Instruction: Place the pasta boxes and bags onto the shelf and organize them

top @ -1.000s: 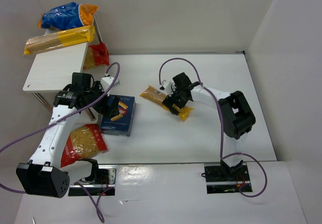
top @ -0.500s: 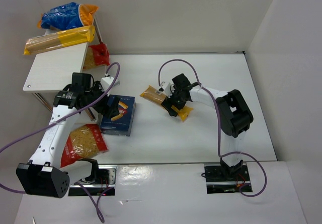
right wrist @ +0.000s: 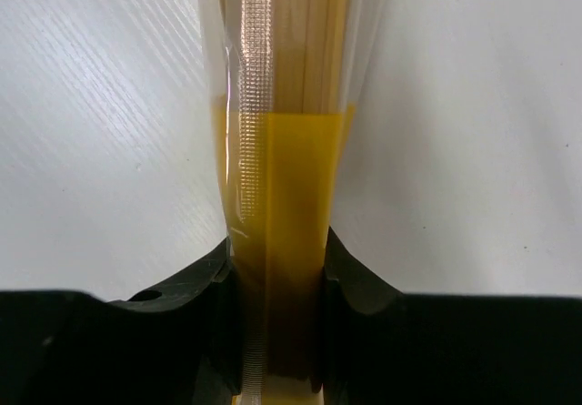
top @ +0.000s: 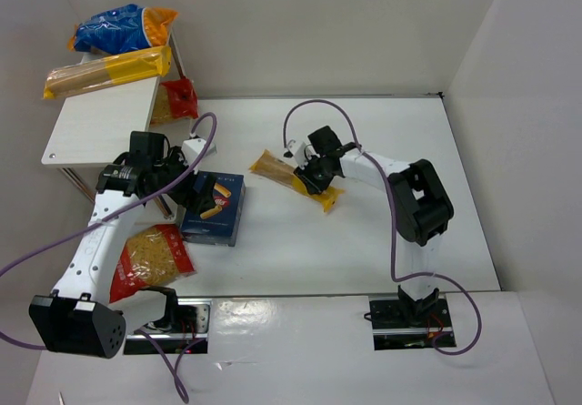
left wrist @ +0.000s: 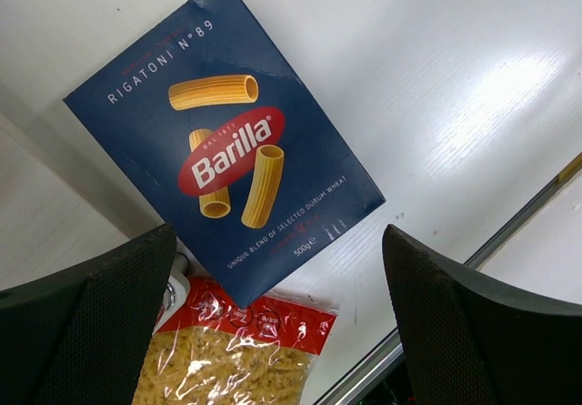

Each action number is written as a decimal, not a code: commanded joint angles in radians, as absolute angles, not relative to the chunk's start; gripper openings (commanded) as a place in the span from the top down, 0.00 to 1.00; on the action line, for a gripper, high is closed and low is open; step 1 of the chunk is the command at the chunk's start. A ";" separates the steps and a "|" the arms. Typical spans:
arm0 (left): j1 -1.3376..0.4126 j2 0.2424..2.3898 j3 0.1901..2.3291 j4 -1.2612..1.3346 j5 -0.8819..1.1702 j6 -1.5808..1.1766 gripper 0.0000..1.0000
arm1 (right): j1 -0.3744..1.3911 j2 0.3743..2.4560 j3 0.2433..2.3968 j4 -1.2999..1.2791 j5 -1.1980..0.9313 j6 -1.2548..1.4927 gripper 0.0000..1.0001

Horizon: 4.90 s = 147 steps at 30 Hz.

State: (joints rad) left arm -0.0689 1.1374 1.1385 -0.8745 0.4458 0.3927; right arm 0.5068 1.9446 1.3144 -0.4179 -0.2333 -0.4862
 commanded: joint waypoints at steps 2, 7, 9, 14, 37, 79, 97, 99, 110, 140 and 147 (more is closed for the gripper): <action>-0.072 1.146 1.172 -0.870 0.451 0.410 0.00 | 0.534 1.922 1.382 -0.499 -0.337 -0.514 1.00; -0.072 1.155 1.171 -0.870 0.460 0.410 0.02 | 0.534 1.878 1.540 -0.528 -0.417 -0.523 1.00; -0.072 1.155 1.161 -0.870 0.460 0.410 0.02 | 0.534 1.867 1.596 -0.528 -0.454 -0.514 1.00; -0.072 1.155 1.140 -0.870 0.439 0.419 0.03 | 0.534 1.879 1.715 -0.548 -0.505 -0.500 1.00; -0.072 1.137 1.103 -0.897 0.457 0.500 0.04 | 0.534 2.304 2.366 -0.722 -0.759 -0.454 1.00; -0.072 1.118 1.094 -0.916 0.437 0.531 0.00 | 0.790 2.873 3.134 -0.552 -1.203 -0.028 1.00; -0.072 1.109 1.094 -0.916 0.437 0.531 0.00 | 0.836 2.936 3.134 -0.393 -1.126 0.083 1.00; -0.072 1.100 1.094 -0.916 0.437 0.531 0.00 | 0.836 2.945 3.134 -0.393 -1.106 0.083 0.99; -0.072 1.100 1.094 -0.916 0.437 0.531 0.00 | 0.864 2.954 3.134 -0.351 -1.051 0.101 0.59; -0.072 1.081 1.094 -0.925 0.428 0.540 0.00 | 0.773 2.758 3.077 -0.584 -0.836 -0.103 0.14; -0.072 1.081 1.094 -0.925 0.436 0.540 0.00 | 0.712 2.655 2.918 -0.621 -0.836 -0.123 0.14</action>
